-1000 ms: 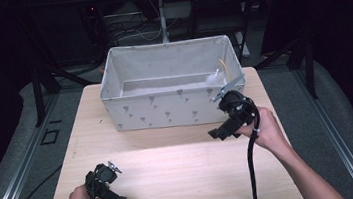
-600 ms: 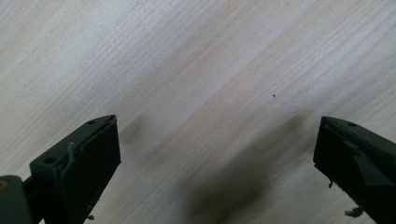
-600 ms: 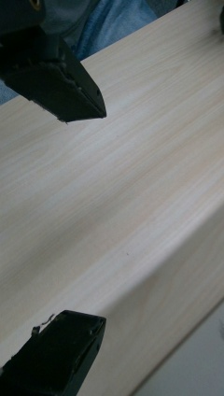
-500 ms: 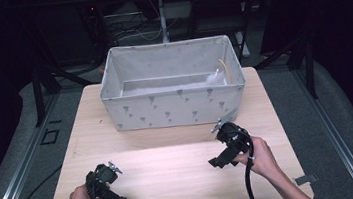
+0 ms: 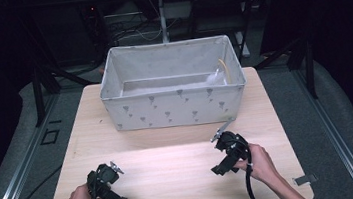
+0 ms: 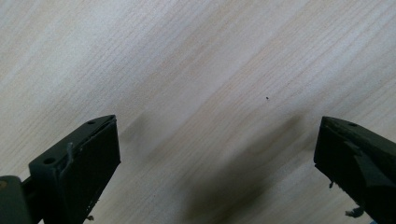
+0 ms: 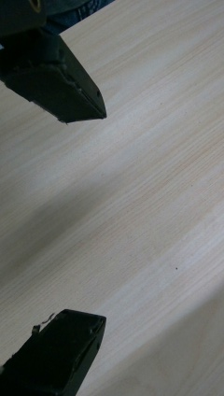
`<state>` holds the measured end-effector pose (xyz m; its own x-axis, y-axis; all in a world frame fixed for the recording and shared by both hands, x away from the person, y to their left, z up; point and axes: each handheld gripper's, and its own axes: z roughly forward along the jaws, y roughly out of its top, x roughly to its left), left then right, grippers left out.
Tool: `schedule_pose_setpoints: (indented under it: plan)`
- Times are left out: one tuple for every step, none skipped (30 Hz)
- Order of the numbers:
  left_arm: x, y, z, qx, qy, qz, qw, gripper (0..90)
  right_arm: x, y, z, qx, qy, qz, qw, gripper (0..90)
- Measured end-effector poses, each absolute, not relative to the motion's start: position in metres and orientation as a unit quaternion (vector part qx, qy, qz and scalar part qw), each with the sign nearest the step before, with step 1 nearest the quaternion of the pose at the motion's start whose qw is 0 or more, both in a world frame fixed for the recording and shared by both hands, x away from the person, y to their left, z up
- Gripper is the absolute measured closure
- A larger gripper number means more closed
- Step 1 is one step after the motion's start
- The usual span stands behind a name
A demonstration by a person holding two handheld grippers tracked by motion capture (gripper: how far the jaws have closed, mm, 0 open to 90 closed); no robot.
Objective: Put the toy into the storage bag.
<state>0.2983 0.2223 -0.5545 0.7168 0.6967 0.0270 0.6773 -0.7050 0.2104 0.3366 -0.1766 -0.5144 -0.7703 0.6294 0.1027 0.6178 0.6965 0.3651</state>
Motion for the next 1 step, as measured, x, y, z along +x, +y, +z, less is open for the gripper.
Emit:
schedule_pose_setpoints:
  plan:
    - [0.2983, 0.2223, -0.5545, 0.922, 0.373, 0.052, 0.093, 0.6, 0.3366, -0.1766, -0.5144, 0.339, 0.921, 0.193, 0.015, 2.4]
